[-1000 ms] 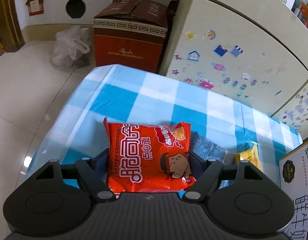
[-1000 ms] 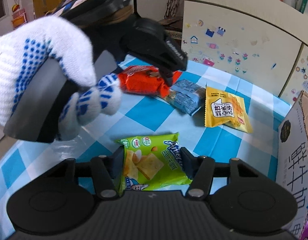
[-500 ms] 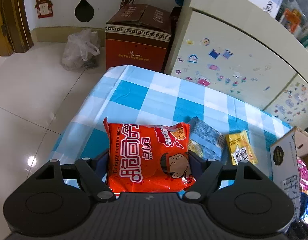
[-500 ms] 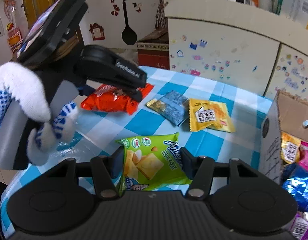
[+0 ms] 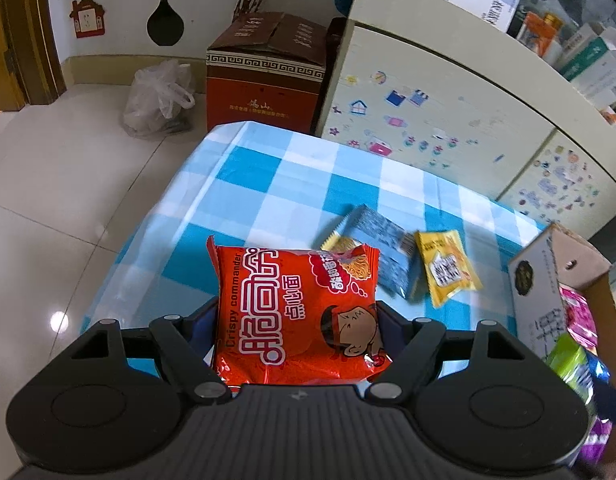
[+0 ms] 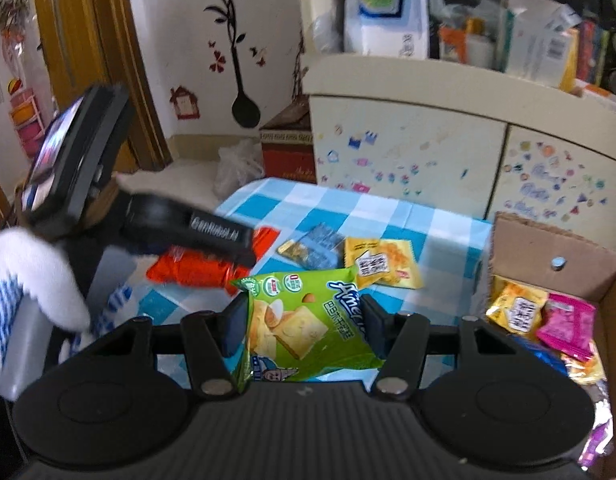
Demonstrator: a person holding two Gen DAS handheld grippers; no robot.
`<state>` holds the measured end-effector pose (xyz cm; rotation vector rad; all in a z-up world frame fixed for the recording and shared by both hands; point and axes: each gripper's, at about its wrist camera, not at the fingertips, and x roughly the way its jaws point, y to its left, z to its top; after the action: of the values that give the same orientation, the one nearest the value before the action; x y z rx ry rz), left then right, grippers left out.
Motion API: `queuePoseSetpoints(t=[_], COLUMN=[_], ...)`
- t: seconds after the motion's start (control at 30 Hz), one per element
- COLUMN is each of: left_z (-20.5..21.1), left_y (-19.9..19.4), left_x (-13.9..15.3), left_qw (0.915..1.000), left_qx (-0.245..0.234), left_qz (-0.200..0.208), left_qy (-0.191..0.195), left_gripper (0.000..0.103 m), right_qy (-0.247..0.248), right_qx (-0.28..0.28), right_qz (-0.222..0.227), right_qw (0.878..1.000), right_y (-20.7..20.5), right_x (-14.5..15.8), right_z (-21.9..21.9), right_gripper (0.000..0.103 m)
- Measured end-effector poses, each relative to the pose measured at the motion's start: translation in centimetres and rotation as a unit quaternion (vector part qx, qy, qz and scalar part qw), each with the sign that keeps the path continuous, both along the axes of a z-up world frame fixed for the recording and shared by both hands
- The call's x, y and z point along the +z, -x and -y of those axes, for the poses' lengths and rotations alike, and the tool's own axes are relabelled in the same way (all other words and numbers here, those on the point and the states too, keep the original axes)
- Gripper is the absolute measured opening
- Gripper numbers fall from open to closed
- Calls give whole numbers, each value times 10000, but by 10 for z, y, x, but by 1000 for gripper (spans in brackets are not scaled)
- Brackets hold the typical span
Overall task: Organize snacks
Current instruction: 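Close left tool on red bag while right tool grasps green Ameria bag, then carry red bag into box with left tool while right tool drops green bag in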
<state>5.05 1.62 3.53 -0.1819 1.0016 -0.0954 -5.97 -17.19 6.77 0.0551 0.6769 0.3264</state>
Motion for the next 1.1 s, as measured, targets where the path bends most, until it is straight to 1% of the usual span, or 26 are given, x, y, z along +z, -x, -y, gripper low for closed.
queuePoseSetpoints(t=[0.23,0.4,0.53,0.7,0.83,0.93,1.03,1.1], left_z=[8,13,22,40,58,72,86,96], left_y=[18,24,27,30,35,40,46,51], left_x=[5,13,22,34,39,40,42,43], left_qw=[10000,9998,9991,9968,9932,9898,9838,9783], left_qx=[-66,-124,-245,-509,-839,-1107,-1442,-1690], left_qz=[39,145,336,616,798,877,1006,1107], left_qy=[-39,56,79,65,81,199,359,466], left_gripper=[82,82,82,82,82,82,82,82], right_qy=[-112,-228,-304,-549,-799,-872,-965,-1016], right_qx=[-264,-438,-602,-1038,-1457,-1714,-1928,-2072], right_qz=[57,86,236,383,496,613,682,723], right_qw=[9996,9987,9974,9923,9848,9794,9741,9703], right_y=[13,11,10,7,8,13,17,19], right_x=[14,20,32,49,62,71,77,79], right_z=[19,29,40,70,101,122,140,151], right_gripper=[59,59,59,59,59,59,59,59])
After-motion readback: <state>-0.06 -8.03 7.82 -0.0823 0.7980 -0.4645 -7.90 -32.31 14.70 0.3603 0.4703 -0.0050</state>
